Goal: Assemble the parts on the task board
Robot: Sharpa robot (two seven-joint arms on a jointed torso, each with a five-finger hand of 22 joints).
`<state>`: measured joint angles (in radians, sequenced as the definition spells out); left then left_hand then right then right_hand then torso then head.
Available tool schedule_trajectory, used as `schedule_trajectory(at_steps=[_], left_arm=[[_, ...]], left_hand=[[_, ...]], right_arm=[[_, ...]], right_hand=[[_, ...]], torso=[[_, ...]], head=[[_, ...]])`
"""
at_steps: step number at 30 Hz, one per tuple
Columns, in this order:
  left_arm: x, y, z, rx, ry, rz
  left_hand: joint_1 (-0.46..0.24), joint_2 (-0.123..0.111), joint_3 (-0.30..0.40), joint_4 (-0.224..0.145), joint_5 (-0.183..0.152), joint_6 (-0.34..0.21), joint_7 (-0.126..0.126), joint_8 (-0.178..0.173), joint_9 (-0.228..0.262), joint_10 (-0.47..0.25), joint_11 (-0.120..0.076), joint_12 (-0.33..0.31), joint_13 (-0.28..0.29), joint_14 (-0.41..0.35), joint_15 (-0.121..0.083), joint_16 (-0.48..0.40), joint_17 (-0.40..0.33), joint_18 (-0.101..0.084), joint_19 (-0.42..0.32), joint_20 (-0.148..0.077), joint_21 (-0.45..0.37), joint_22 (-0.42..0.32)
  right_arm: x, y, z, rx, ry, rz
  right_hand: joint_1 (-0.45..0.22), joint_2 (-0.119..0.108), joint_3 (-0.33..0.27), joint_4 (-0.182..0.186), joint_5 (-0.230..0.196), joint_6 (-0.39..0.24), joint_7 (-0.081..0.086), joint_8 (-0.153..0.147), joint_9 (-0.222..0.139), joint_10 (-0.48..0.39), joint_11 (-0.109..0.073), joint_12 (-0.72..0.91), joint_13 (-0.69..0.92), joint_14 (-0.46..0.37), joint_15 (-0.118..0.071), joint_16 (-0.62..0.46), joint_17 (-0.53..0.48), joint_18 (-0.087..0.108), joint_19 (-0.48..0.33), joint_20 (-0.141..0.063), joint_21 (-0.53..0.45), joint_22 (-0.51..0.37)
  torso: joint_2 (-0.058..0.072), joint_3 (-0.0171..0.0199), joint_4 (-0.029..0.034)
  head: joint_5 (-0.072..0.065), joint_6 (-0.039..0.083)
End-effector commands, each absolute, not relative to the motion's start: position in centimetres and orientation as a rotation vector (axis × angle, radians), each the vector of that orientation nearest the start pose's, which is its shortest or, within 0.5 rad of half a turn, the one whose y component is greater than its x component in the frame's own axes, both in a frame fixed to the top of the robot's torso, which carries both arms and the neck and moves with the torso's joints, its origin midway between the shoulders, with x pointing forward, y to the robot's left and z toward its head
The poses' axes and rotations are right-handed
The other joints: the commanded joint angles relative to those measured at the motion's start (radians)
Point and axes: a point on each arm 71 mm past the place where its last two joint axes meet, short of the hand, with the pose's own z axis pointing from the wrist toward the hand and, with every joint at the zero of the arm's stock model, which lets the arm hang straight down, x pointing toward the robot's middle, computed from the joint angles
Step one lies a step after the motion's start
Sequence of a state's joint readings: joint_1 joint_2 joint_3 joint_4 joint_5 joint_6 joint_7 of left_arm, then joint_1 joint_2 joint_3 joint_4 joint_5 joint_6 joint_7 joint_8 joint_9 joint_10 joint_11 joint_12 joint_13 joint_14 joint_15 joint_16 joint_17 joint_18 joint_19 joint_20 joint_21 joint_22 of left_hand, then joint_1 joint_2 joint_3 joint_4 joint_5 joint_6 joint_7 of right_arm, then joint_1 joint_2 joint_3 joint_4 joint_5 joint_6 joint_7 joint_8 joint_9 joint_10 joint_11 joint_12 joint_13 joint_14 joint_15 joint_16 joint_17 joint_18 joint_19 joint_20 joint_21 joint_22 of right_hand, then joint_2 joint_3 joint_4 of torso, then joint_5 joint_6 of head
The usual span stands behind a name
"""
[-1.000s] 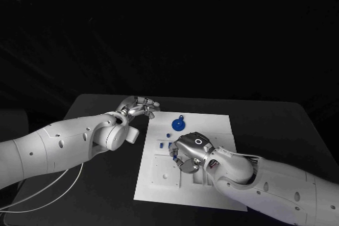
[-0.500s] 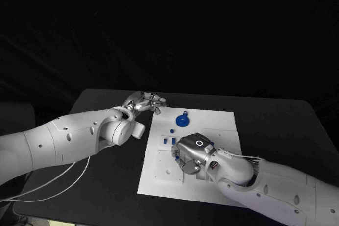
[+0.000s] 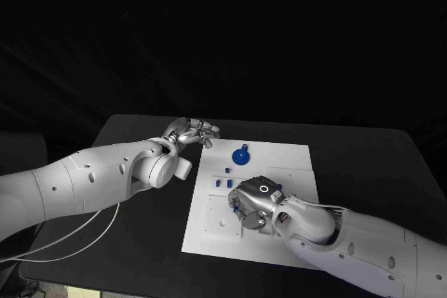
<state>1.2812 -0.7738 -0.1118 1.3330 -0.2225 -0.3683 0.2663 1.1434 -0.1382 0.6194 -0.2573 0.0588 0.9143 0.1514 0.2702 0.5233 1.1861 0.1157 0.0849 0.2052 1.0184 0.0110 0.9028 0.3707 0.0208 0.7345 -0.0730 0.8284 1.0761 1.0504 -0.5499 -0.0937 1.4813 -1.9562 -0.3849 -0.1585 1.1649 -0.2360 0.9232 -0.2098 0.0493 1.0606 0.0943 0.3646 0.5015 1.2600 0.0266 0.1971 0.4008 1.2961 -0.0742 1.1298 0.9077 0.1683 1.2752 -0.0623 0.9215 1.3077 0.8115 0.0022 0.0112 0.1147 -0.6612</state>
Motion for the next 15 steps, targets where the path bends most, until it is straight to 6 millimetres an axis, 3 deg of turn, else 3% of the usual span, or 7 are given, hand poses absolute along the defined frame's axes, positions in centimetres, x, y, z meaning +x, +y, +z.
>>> schedule_trajectory(at_steps=[1,15], left_arm=[[53.01,23.26,-17.56,-0.920,1.488,-1.251],[53.01,23.31,-17.56,-0.921,1.488,-1.250]], left_hand=[[-0.004,0.005,-0.007,-0.001,0.000,-0.003,-0.002,0.004,-0.001,0.005,0.000,-0.001,-0.002,0.009,0.001,-0.006,0.002,0.020,0.007,-0.012,-0.003,0.002],[-0.004,0.005,-0.008,-0.001,0.000,-0.004,-0.002,0.004,-0.001,0.004,0.000,-0.002,-0.002,0.009,0.001,-0.007,0.003,0.020,0.008,-0.012,-0.004,0.002]], right_arm=[[42.53,-5.58,-25.65,-0.670,1.503,0.696],[42.63,-5.59,-26.02,-0.677,1.515,0.681]], right_hand=[[0.008,0.005,0.004,0.000,0.001,0.003,0.003,0.002,0.002,0.039,0.001,0.001,0.001,0.000,-0.009,-0.002,-0.001,0.094,0.002,-0.006,0.006,0.016],[0.007,0.006,0.003,-0.001,0.001,0.002,0.003,0.002,0.002,0.038,0.001,0.001,0.003,0.000,-0.009,-0.002,-0.002,0.094,0.002,-0.006,0.005,0.016]], torso=[[0.000,0.0001,0.0006],[0.000,0.0001,-0.0003]], head=[[0.001,-0.002],[0.004,-0.009]])
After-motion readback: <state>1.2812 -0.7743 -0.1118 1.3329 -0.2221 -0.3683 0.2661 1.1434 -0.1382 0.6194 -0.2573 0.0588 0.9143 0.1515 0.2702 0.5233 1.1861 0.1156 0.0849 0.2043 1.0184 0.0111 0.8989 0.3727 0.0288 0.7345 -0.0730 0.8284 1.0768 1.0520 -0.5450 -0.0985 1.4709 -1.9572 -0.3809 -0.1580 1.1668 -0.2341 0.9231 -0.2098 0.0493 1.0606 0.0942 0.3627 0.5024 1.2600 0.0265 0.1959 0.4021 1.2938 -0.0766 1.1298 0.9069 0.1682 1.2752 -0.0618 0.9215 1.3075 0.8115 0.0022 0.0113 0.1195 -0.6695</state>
